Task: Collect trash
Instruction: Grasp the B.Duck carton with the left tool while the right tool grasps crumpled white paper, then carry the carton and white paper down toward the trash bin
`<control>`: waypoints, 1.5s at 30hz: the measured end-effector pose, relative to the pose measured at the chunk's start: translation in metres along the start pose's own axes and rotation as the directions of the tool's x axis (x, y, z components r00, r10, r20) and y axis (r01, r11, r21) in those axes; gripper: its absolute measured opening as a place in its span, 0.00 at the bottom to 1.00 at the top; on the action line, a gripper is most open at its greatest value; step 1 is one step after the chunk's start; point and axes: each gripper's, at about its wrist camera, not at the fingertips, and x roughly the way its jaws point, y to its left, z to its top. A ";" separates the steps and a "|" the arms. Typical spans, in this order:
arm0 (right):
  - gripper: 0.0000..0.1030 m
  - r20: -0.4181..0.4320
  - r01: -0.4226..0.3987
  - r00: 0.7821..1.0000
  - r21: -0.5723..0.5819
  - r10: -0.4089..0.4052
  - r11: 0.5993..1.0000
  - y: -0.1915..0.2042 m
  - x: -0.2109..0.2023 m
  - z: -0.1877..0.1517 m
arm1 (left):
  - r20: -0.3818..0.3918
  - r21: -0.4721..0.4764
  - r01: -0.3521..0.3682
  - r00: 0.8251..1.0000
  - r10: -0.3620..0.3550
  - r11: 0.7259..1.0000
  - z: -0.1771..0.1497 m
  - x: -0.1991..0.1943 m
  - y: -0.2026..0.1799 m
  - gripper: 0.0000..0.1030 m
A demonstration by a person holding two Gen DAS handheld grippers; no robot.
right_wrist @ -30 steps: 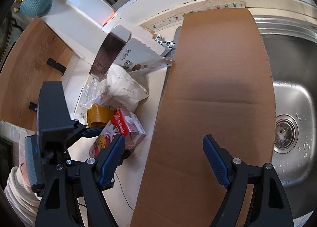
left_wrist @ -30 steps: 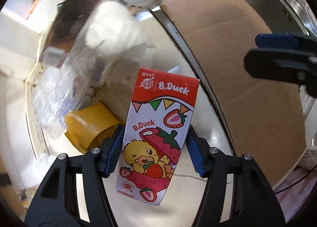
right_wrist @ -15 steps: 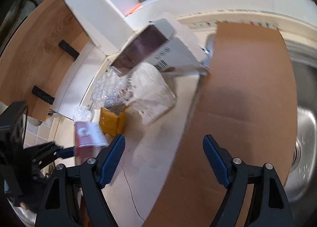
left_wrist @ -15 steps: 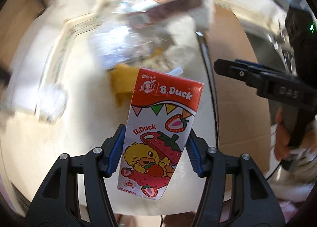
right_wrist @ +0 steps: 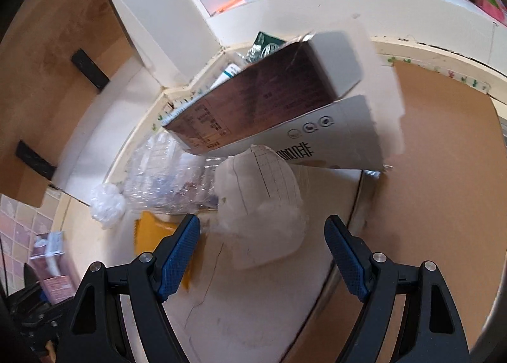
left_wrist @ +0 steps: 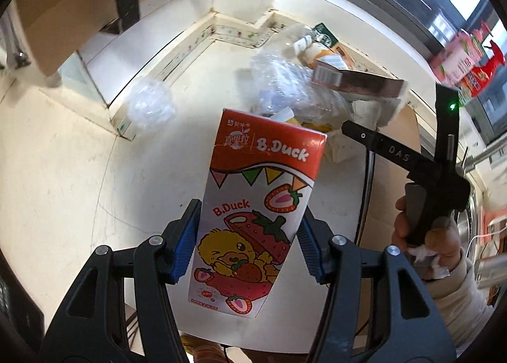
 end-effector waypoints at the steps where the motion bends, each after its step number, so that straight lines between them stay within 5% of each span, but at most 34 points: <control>1: 0.80 -0.002 0.007 1.000 -0.004 -0.007 1.000 0.001 0.005 0.001 | 0.001 -0.009 -0.004 1.000 0.004 1.000 -0.001 0.000 0.002 0.53; 4: 0.79 0.007 0.001 1.000 -0.030 -0.001 1.000 0.002 0.011 0.003 | -0.008 -0.024 0.005 1.000 -0.005 1.000 0.000 0.008 0.003 0.53; 9: 0.53 0.031 0.015 0.999 -0.061 -0.013 0.998 0.006 0.012 -0.002 | -0.011 -0.026 0.015 1.000 -0.015 1.000 -0.005 0.012 0.003 0.53; 21: 0.51 0.038 -0.011 0.999 -0.092 0.014 0.996 0.040 -0.048 -0.063 | 0.012 0.032 0.054 0.998 -0.054 0.998 -0.041 -0.018 0.010 0.53; 35: 0.51 0.109 -0.029 0.994 -0.015 0.030 0.999 0.110 -0.190 -0.241 | 0.025 0.218 0.104 0.993 -0.112 0.970 -0.141 -0.104 0.014 0.53; 45: 0.51 0.101 0.013 0.995 0.033 -0.017 0.999 0.136 -0.238 -0.378 | -0.013 0.307 0.123 0.992 -0.125 0.944 -0.246 -0.124 0.034 0.53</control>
